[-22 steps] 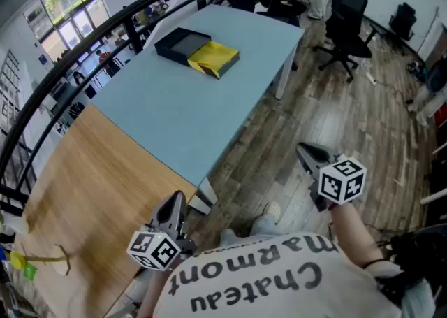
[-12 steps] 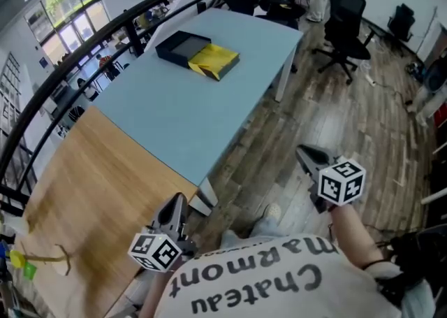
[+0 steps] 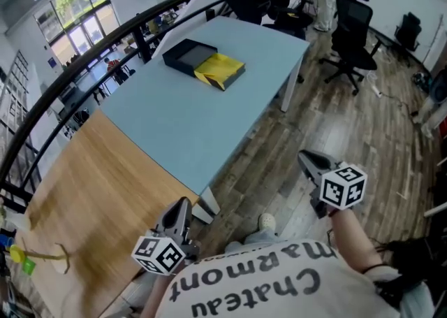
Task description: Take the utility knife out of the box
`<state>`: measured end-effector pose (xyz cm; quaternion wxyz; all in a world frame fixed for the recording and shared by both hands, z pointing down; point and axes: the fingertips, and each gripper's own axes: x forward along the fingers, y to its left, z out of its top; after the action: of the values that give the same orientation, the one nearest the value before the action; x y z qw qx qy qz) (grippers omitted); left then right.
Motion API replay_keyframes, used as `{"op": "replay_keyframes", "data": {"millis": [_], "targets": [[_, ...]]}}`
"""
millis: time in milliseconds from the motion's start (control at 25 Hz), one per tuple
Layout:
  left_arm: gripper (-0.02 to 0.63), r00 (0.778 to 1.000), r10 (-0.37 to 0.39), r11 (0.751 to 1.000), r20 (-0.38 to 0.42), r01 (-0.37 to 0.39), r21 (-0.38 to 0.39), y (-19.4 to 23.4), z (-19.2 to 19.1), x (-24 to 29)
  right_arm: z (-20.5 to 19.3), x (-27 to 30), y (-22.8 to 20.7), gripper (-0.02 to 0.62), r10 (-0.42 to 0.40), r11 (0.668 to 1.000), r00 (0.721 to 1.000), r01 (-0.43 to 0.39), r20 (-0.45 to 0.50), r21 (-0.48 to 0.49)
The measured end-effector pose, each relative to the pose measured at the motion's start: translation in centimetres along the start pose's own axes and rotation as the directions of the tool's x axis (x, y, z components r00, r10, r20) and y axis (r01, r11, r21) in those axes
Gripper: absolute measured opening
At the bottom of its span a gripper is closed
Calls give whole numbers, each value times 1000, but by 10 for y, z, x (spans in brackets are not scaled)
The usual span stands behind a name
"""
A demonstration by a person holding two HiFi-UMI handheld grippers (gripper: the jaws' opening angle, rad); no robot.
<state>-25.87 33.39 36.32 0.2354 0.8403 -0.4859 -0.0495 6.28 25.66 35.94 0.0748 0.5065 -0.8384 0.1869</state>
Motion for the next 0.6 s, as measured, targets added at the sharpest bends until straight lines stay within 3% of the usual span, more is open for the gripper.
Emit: {"op": "replay_keyframes", "data": {"millis": [400, 600], "targets": [[2, 999, 54, 997, -1, -54, -63, -6, -9, 54, 24, 50, -47, 44, 65, 996, 997, -68, -51, -54], [2, 997, 83, 994, -6, -84, -67, -15, -5, 92, 29, 68, -87, 44, 88, 995, 993, -90, -80, -33]]}}
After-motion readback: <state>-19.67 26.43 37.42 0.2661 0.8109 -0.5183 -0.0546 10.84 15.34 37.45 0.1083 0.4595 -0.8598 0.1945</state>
